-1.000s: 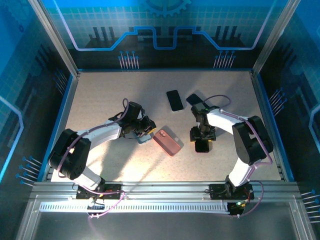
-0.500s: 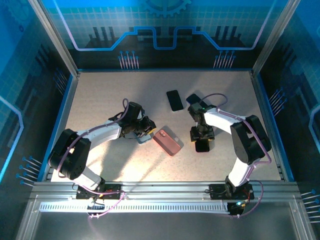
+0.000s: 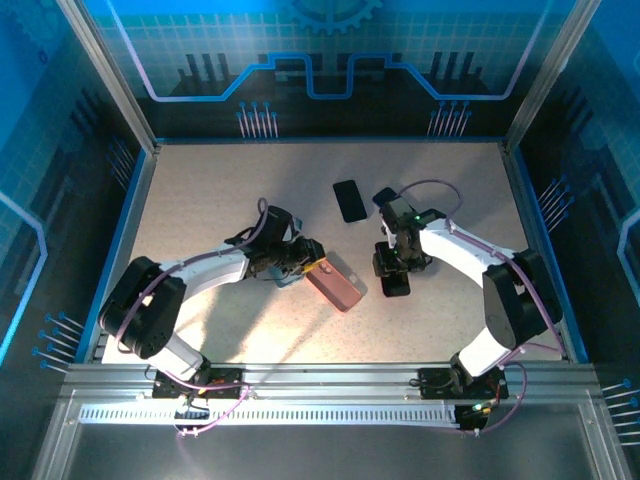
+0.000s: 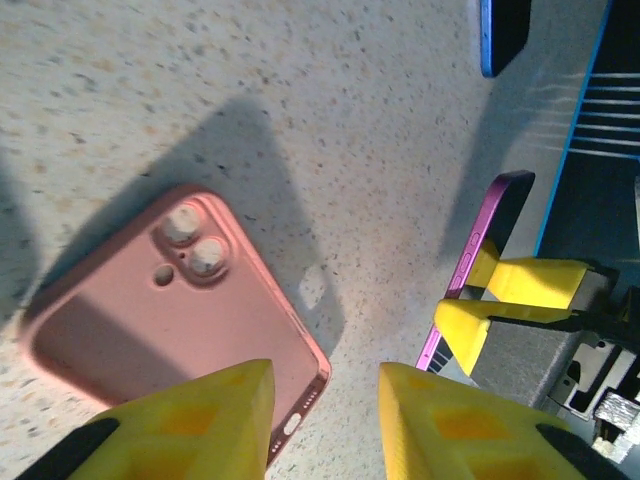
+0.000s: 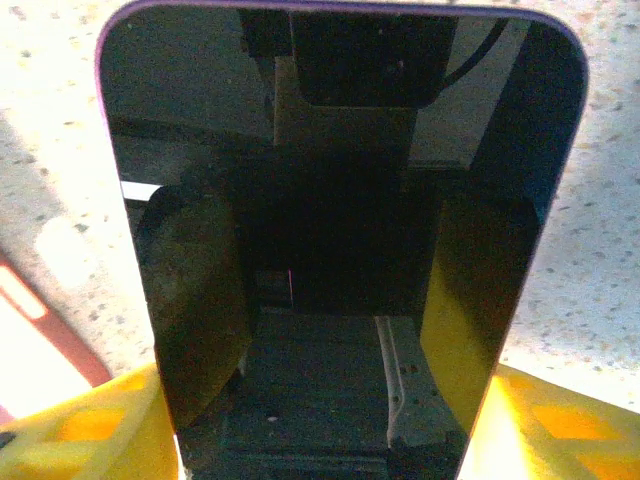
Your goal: Put the phone into the phone case
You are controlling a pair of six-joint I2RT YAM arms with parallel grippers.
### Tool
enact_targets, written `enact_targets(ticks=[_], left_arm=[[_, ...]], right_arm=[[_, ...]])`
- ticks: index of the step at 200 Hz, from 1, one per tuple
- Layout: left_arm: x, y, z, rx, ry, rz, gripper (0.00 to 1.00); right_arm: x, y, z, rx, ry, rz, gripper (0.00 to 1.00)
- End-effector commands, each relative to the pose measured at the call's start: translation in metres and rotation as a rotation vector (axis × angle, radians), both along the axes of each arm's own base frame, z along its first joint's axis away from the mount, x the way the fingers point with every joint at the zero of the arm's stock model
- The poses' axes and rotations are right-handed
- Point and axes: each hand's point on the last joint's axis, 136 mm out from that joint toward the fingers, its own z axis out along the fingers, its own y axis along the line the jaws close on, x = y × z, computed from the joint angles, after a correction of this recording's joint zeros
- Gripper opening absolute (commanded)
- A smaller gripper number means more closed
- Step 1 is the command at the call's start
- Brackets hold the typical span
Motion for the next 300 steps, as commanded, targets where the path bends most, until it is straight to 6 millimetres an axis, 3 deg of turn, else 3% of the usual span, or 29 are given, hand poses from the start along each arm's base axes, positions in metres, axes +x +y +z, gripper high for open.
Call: enact_targets(ticks=[1,69,138,300], left_arm=[[0.005,-0.026,0.014,-0.076,-0.043,-0.072,0.36],[0.024,-0.064,0.012,-0.165,-0.054,-0.128,0.41],[0.04,-0.086,0.008,-0.202,-0.045,-0.156,0.42],[0.033,-0.112,-0.005,-0.214,-0.013,-0.238,0.38]], right_arm=[[0.0,0.023,0.015,0.105,-0.013,0.072,0.55],[-0.006,0.039,0.012,0.171,0.013,0.108,0.54],[-0.008,0.049,0.014,0.199,0.012,0.122,0.53],[-0.004,0.06,0.024,0.247,0.018,0.113,0.53]])
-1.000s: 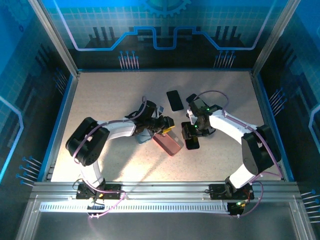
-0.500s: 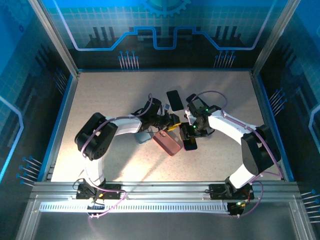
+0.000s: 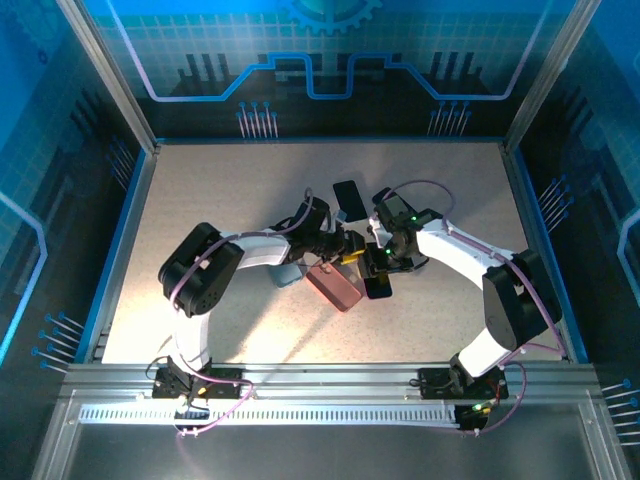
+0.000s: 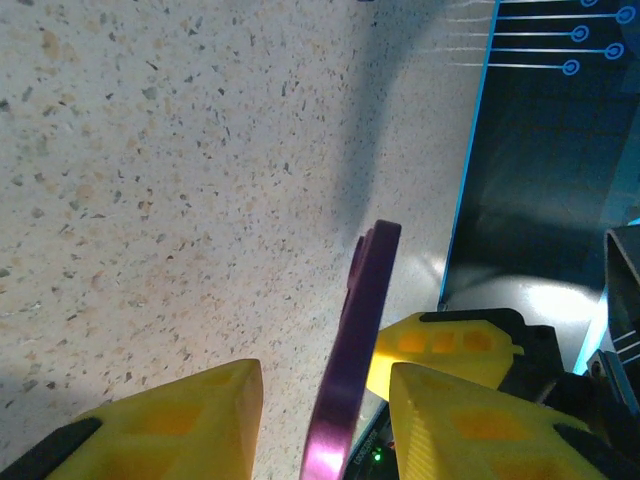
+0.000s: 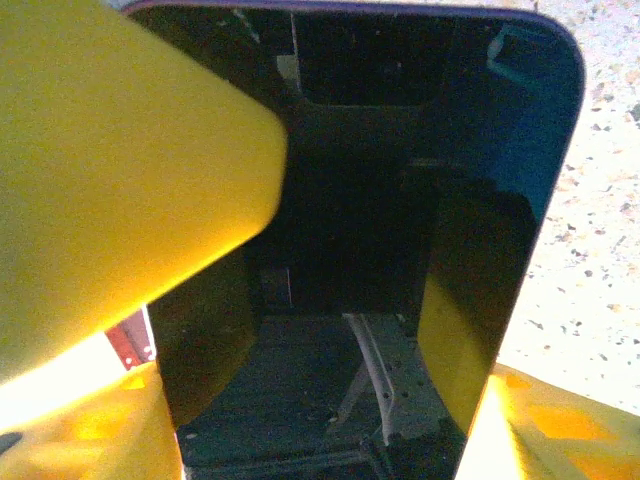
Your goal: Put the phone into the phone case
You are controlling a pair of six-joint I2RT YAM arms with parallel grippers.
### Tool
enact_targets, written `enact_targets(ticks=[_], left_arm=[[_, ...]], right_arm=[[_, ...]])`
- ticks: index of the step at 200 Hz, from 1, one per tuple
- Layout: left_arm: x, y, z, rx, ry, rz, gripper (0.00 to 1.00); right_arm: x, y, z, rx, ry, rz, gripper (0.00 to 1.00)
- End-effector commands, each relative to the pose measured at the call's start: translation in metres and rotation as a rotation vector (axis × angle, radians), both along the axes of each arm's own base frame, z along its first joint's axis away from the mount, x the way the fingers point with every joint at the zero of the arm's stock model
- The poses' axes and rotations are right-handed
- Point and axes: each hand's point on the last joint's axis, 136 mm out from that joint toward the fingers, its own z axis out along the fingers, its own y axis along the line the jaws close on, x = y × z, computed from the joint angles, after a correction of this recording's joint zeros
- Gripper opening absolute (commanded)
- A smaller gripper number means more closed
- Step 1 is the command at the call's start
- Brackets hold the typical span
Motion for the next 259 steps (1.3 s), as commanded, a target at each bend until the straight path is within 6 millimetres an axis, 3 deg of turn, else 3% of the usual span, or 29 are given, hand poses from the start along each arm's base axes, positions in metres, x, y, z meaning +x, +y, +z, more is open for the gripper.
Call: enact_targets(ticks=[1,83,97,114,149,169,194,250,259], left_arm=[[-0.002,-0.012,0.004,-0.024,-0.006,-0.039,0.37],[-0.002,-0.017,0.002,-0.025,-0.001,-0.048,0.27],[-0.002,-0.017,0.002,-0.026,-0.002,-0.047,0.19],[-0.003,-0.018,0.002,-0.031,-0.001,-0.054,0.0],[-0.002,-0.018,0.006,-0.05,-0.005,-0.042,0.0],[0.001,-0.016,0.012,-0.047,-0.021,-0.032,0.0],[0.011,-0.007,0.018,-0.028,-0.039,0.021,0.0],[0.04,0.016,0.054,0.004,-0.179,0.208,0.0],[0.044,0.02,0.059,0.002,-0.198,0.239,0.0]], right_arm=[[0.004,0.013,0.013,0.047,-0.01,0.01,0.53],[0.004,0.017,0.019,0.069,-0.009,0.013,0.53],[0.004,0.018,0.02,0.076,-0.009,0.014,0.53],[0.003,0.02,0.02,0.084,-0.004,0.018,0.52],[0.001,0.021,0.017,0.11,0.011,0.009,0.53],[-0.002,0.02,0.02,0.146,0.018,-0.01,0.69],[-0.001,0.013,0.028,0.214,0.002,-0.072,0.71],[0.006,-0.012,0.055,0.365,-0.083,-0.246,0.72],[0.001,-0.018,0.05,0.373,-0.077,-0.267,0.74]])
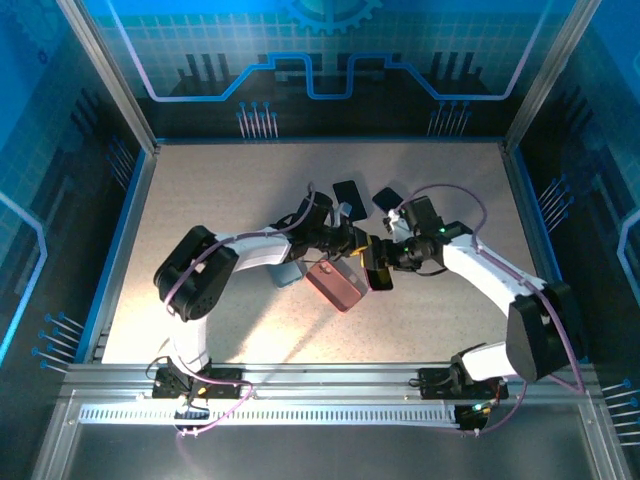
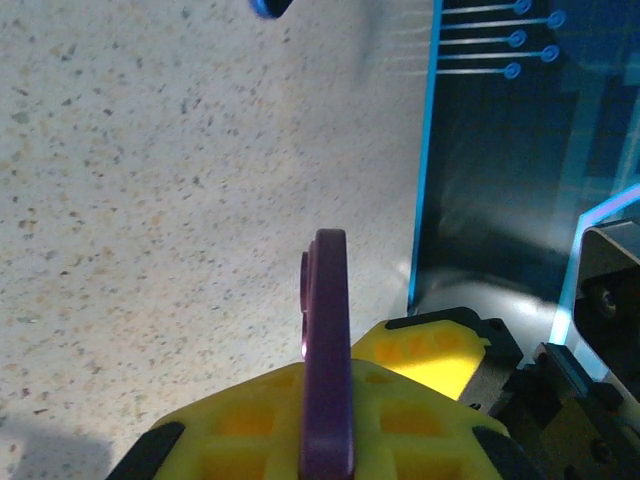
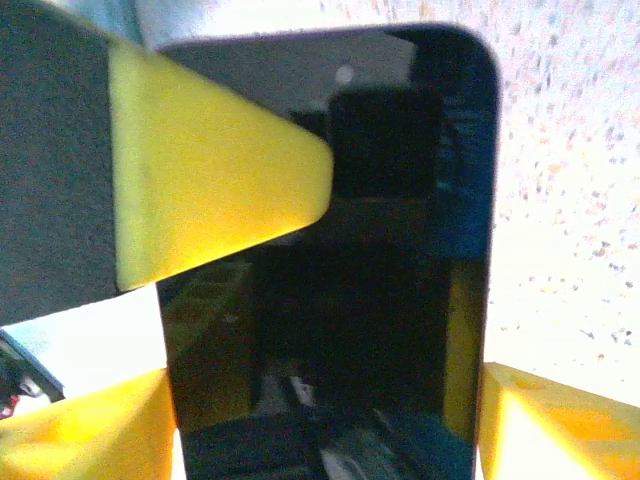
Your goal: Put the phone into the phone case
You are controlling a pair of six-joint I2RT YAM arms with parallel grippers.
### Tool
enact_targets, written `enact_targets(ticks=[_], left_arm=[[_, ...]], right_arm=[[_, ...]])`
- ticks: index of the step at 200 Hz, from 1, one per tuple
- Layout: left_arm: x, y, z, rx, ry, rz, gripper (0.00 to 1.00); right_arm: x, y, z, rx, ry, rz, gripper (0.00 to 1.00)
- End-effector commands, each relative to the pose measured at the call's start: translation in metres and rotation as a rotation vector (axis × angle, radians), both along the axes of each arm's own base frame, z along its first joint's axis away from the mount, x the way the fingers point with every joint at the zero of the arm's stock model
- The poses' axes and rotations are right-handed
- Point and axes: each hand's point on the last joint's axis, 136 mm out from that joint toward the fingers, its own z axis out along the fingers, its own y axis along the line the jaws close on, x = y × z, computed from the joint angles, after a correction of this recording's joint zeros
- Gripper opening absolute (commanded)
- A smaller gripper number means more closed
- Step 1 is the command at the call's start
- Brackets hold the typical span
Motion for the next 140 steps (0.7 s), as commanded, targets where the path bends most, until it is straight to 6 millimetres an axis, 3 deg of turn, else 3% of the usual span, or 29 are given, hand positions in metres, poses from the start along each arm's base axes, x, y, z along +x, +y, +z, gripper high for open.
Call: enact_targets(ticks=[1,38,72,140], left_arm=[[0.036,0.028,0.022,0.034,-0.114,0.21,0.0],[0.047,0.037,0.031,0.043,-0.147,0.294,0.0],[0.05,0.04,0.038,0.02,-0.163,0.363,0.0],[0.047,0.049,0.076,-0.042,-0.279,0.576,0.0]], right_arm=[[-0.005,-0.014,0.008,0.083,0.043,-0.121,0.74],[-0.005,-0.028,0.023,0.171,0.002,-0.171,0.85],[-0.005,-0.029,0.027,0.27,0.004,-0.217,0.85],[-0.003,-0.026,0.021,0.421,-0.008,-0.314,0.84]])
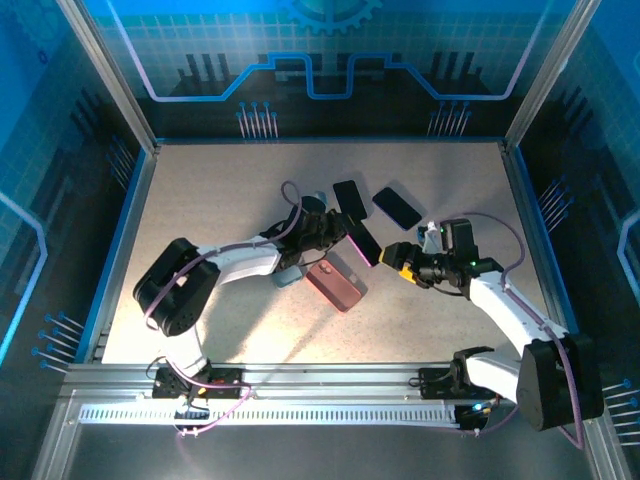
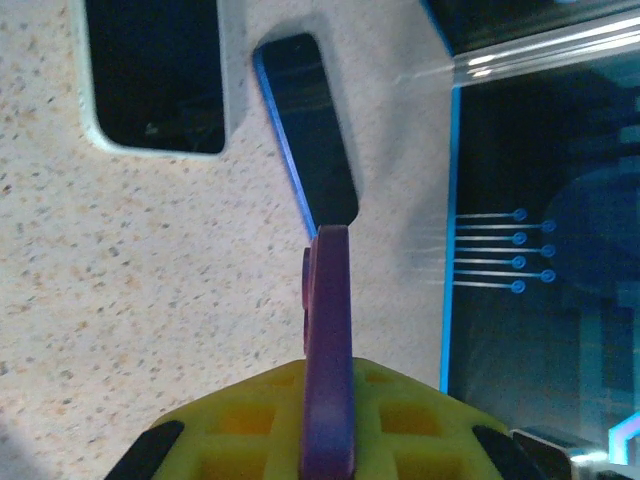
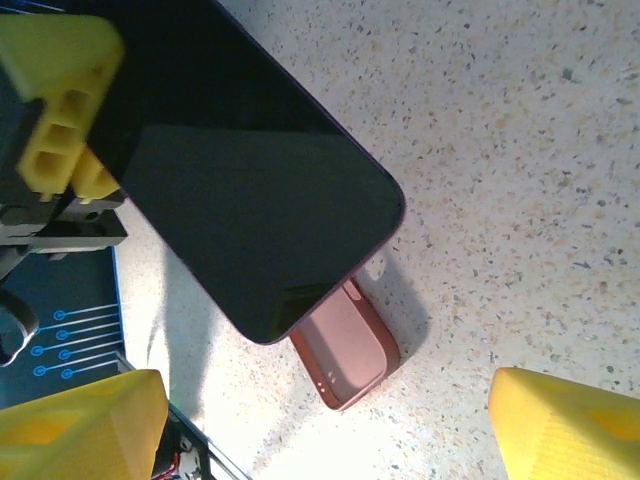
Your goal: Put the phone into the phone case
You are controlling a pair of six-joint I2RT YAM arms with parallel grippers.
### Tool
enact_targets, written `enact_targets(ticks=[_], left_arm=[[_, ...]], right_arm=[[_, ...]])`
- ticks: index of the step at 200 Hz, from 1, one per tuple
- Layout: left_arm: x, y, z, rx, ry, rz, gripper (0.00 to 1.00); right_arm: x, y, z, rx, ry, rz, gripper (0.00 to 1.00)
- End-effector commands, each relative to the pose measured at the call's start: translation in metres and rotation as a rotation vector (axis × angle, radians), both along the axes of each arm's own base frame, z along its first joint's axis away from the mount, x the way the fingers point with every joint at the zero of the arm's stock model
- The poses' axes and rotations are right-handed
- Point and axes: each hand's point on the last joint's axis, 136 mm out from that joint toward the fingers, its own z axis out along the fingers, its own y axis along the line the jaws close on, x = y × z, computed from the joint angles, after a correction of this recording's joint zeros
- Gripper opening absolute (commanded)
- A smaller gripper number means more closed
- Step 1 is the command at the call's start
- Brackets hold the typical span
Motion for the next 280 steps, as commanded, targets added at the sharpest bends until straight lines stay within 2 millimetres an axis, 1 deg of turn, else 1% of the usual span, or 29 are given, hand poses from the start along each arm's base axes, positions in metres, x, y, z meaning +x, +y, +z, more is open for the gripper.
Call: enact_targets(ticks=[1,19,38,60,97,147,151,194,223,250,268,280], left_arm=[[0.009,0.004,0.055,-0.116,-0.151,0.122,0.0],[0.008,0.002,0.064,-0.152,-0.178,0.145,0.0],[0.005,0.0,0.071,-0.189,-0.197,0.159,0.0],[0.003,-0.003,0.074,-0.237,-0.193,0.164,0.0],[-0.004,-0.009,0.069,-0.296,-0.161,0.16,0.0],[-0.011,-0.02,0.061,-0.361,-0.118,0.147,0.0],[-0.012,-0.022,0.061,-0.365,-0.118,0.144,0.0],[-0.016,-0.026,0.055,-0.409,-0.093,0.144,0.0],[-0.018,-0.026,0.054,-0.409,-0.09,0.142,0.0],[-0.018,-0.027,0.055,-0.4,-0.094,0.136,0.0],[-0.019,-0.027,0.051,-0.38,-0.085,0.133,0.12],[-0.02,-0.027,0.052,-0.364,-0.092,0.123,0.16]], right_arm=[[0.011,0.004,0.017,0.094,-0.058,-0.037,0.84],[0.011,0.007,0.016,0.135,-0.054,-0.046,0.84],[0.013,0.009,0.02,0.176,-0.068,-0.057,0.84],[0.017,0.01,0.024,0.212,-0.088,-0.075,0.83],[0.025,0.01,0.032,0.237,-0.12,-0.092,0.81],[0.035,0.008,0.035,0.262,-0.135,-0.116,0.72],[0.038,0.008,0.039,0.27,-0.16,-0.114,0.71],[0.05,0.01,0.045,0.309,-0.179,-0.118,0.62],[0.054,0.01,0.047,0.314,-0.177,-0.117,0.49],[0.055,0.008,0.049,0.304,-0.184,-0.129,0.31],[0.054,0.005,0.051,0.286,-0.195,-0.139,0.2],[0.052,0.002,0.053,0.267,-0.202,-0.144,0.15]])
